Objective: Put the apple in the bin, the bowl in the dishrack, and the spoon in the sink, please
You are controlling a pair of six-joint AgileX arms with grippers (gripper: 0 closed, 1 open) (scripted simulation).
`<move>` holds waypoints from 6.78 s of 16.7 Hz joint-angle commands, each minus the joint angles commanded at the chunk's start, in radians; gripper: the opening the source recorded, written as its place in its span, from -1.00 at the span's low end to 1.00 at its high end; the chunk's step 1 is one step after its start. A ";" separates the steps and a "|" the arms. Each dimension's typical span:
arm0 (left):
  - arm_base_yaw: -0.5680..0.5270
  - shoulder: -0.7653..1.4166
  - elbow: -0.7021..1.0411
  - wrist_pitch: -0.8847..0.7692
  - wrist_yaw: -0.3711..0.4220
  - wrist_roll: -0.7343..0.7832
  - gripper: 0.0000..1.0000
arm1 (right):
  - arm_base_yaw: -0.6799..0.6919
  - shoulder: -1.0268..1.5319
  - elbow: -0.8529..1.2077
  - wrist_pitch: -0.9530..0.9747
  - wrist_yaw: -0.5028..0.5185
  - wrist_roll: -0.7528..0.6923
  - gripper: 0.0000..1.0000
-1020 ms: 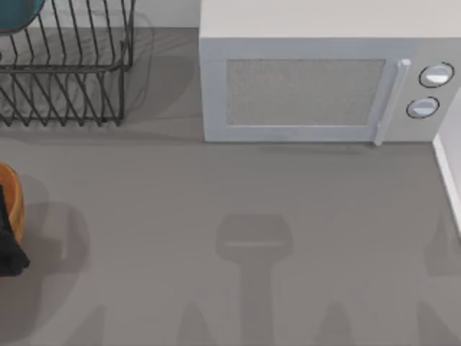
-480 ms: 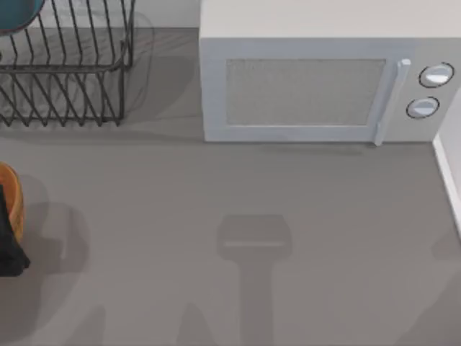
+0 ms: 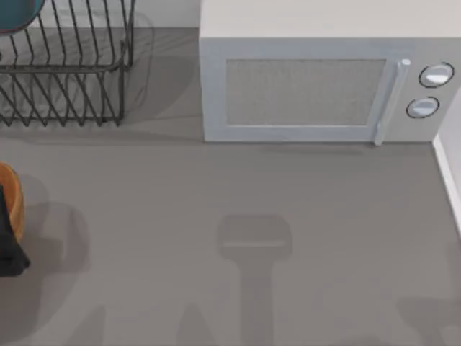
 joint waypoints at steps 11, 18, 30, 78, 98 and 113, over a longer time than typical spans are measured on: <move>0.000 0.000 0.000 0.000 0.000 0.000 1.00 | -0.058 0.294 0.220 -0.248 -0.001 -0.551 1.00; 0.000 0.000 0.000 0.000 0.000 0.000 1.00 | -0.054 0.310 0.194 -0.208 -0.001 -0.548 1.00; 0.000 0.000 0.000 0.000 0.000 0.000 1.00 | -0.051 0.523 -0.053 0.254 -0.002 -0.541 1.00; 0.000 0.000 0.000 0.000 0.000 0.000 1.00 | -0.039 0.421 0.448 -0.376 0.033 -0.523 -1.00; 0.000 0.000 0.000 0.000 0.000 0.000 1.00 | 0.027 1.725 2.275 -0.859 0.046 -0.427 -1.00; 0.000 0.000 0.000 0.000 0.000 0.000 1.00 | 0.030 1.949 2.599 -0.965 0.049 -0.423 -1.00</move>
